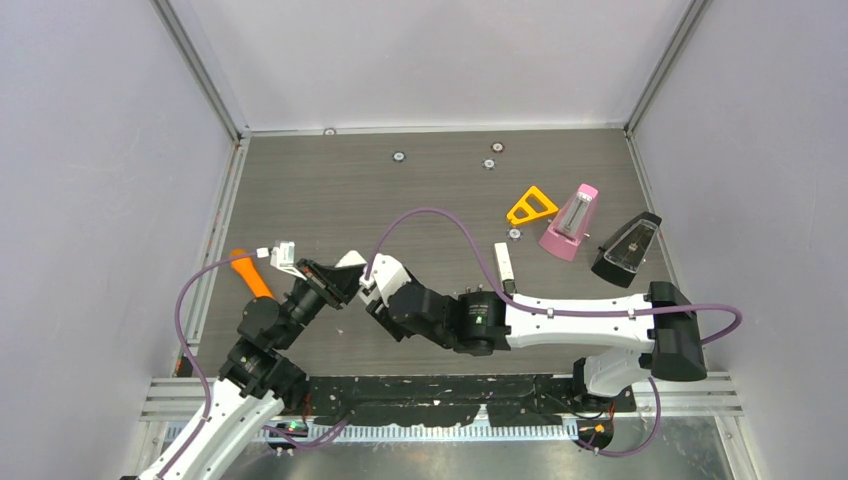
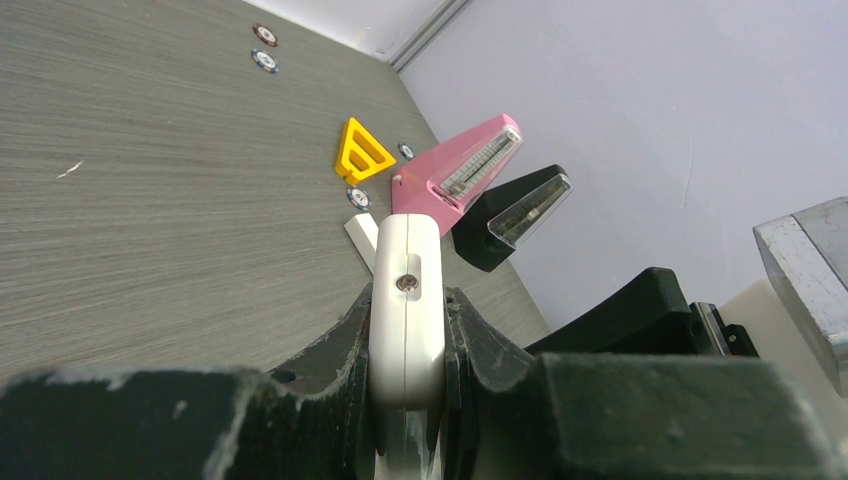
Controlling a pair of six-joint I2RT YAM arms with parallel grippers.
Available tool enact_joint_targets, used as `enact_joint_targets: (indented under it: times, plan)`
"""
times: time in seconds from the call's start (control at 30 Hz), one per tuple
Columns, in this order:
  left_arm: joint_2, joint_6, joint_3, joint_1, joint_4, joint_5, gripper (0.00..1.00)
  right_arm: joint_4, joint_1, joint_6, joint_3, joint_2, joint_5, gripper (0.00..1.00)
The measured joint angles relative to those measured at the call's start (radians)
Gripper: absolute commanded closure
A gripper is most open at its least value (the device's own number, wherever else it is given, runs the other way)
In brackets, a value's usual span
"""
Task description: Load the batteries into the remote control
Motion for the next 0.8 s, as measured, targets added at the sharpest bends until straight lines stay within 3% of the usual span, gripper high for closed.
enact_joint_targets:
  times: [0.8]
  plan:
    - [0.000,-0.006,0.000,0.003,0.002,0.000,1.00,-0.048,-0.025,0.014,0.044,0.024,-0.037,0.61]
